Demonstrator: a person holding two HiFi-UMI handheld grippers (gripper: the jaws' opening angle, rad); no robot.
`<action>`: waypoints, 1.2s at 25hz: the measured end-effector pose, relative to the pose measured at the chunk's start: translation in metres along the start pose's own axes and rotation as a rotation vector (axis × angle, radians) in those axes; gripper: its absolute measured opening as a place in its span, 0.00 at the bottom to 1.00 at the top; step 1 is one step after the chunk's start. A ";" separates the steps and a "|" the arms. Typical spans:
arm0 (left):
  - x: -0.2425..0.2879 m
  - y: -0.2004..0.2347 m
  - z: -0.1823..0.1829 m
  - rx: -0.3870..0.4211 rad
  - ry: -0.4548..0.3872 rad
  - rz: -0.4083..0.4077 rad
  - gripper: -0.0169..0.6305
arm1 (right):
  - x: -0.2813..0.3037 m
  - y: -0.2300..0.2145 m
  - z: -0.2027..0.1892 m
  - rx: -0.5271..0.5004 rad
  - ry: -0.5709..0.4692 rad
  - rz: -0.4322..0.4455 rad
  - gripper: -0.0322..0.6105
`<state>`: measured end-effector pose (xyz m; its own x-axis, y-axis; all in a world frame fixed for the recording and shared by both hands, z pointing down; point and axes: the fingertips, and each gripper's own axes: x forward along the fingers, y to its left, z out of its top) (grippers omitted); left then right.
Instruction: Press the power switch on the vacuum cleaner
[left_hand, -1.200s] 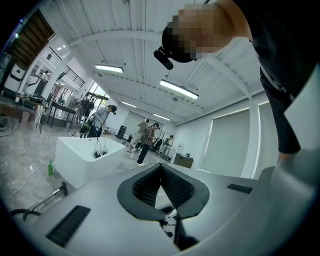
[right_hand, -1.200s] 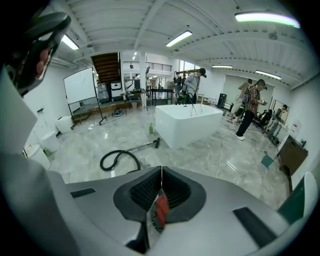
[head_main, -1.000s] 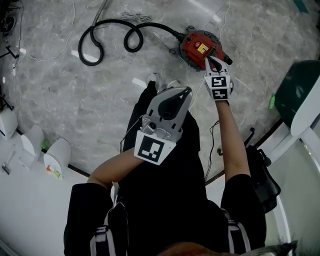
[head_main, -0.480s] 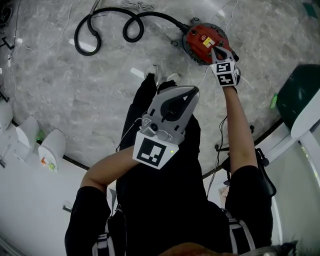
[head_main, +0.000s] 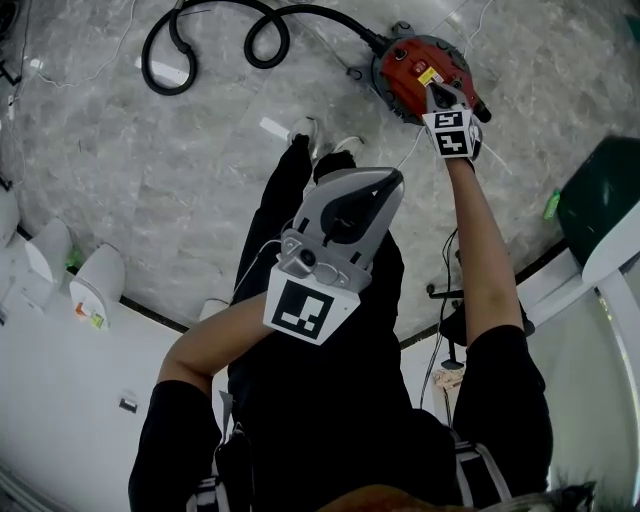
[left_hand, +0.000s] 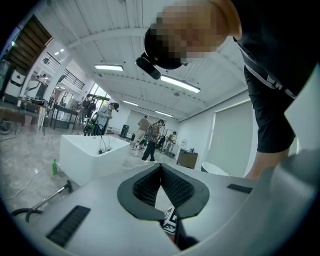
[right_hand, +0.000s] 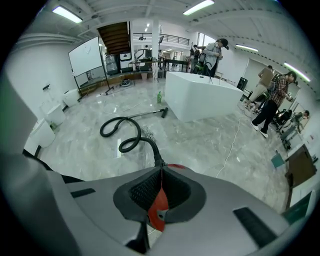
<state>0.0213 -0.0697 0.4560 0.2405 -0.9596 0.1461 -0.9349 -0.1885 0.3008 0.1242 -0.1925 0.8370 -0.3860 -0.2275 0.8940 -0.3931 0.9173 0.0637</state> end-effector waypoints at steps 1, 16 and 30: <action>0.001 0.001 -0.004 -0.005 0.003 0.001 0.05 | 0.006 0.001 -0.002 0.000 0.004 0.002 0.08; 0.004 0.055 -0.050 -0.055 0.022 0.083 0.05 | 0.087 -0.011 -0.027 -0.116 0.092 0.009 0.08; 0.012 0.052 -0.071 -0.117 0.044 0.087 0.05 | 0.139 -0.007 -0.061 -0.113 0.198 0.037 0.08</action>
<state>-0.0056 -0.0759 0.5406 0.1737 -0.9607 0.2164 -0.9163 -0.0771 0.3930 0.1239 -0.2106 0.9876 -0.2230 -0.1353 0.9654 -0.2814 0.9571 0.0691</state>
